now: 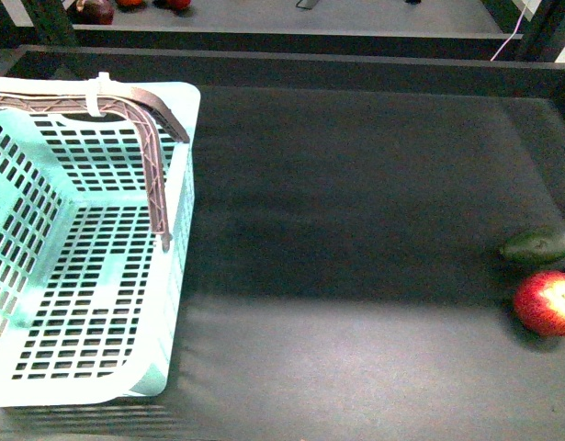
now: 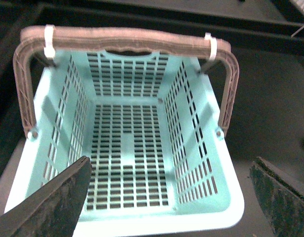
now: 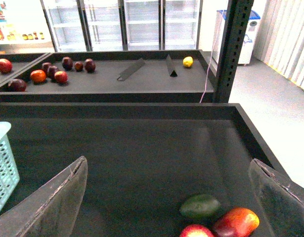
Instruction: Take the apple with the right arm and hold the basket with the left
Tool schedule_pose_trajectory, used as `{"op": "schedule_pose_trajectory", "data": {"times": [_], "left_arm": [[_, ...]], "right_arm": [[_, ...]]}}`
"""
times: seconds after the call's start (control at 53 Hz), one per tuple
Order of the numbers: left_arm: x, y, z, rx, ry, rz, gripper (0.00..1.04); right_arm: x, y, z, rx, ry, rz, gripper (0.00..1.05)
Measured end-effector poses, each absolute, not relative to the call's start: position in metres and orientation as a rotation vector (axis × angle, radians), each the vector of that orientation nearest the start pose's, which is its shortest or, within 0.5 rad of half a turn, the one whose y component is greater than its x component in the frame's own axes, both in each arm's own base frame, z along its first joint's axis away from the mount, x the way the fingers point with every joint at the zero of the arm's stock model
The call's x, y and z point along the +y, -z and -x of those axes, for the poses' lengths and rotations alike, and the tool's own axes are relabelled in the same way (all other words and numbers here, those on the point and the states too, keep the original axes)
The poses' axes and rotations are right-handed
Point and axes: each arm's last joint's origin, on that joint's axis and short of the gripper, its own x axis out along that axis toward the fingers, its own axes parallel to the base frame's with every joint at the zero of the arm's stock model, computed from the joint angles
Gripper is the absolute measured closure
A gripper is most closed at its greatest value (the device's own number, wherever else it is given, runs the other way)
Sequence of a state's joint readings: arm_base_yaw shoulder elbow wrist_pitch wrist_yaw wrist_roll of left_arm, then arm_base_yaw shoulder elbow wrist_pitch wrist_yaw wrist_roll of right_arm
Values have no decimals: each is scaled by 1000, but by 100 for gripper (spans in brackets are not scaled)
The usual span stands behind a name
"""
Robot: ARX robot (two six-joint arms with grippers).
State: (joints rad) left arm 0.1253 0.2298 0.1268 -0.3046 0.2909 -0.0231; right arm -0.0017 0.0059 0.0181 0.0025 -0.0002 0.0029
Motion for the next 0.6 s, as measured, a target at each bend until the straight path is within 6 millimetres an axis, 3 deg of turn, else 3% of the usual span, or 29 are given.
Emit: {"op": "schedule_pose_trajectory", "data": {"times": [0.17,0.302,0.396,0.604], "left_arm": [[10,-176,-119,385,140,180,7],[12,-201,-162,446,134,448,7],[8,-202,-189,517,95,631,7],[-3,-186,-230,635,-48,846,7]], "right_arm": [[0,-169,-97,-15,2,-3,9],[0,-169,-97,-15,2,-3,9],[0,-169,-97,-15,2,-3,9],[0,-169,-97,-15,2,-3,9]]}}
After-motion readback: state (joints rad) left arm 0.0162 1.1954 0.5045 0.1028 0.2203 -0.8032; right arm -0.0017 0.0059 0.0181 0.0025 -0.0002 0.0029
